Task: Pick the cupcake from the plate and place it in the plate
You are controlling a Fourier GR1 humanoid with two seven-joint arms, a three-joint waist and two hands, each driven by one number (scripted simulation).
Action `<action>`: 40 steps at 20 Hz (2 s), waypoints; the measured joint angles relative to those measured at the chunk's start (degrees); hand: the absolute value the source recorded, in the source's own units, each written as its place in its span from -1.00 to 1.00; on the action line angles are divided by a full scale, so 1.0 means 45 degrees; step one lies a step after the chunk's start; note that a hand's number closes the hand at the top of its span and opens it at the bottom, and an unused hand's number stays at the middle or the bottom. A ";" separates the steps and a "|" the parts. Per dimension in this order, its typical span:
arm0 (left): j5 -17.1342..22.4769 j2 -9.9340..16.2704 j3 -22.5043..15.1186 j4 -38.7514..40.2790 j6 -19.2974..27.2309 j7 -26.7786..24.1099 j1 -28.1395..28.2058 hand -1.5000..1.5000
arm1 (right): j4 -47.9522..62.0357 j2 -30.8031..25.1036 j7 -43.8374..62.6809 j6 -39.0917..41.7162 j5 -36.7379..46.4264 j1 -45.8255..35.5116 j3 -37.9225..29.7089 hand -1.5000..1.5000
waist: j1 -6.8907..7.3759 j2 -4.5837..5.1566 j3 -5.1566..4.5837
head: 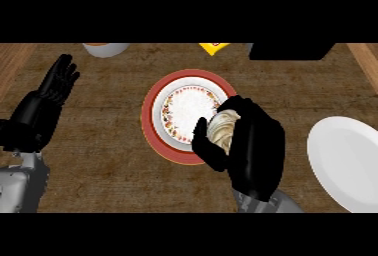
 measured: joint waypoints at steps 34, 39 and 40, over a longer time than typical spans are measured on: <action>-0.0175 -0.0357 -0.0253 0.0488 -0.0264 0.0131 -0.1038 0.00 | 1.3445 0.0112 -0.3394 -0.9373 -0.7358 -0.6730 -0.2314 -1.00 | 0.0834 0.0300 0.0042; -0.0183 -0.0311 -0.0110 0.0724 -0.0313 -0.0086 -0.0931 0.00 | 1.3005 0.0108 -0.4348 -1.1029 -0.8443 -0.6681 -0.2520 -1.00 | 0.0644 0.0240 0.0042; -0.0137 -0.0261 -0.0056 0.0680 -0.0368 -0.0088 -0.0875 0.00 | 1.2879 0.0104 -0.4479 -1.1350 -0.8592 -0.6552 -0.2510 -1.00 | 0.0590 0.0212 0.0039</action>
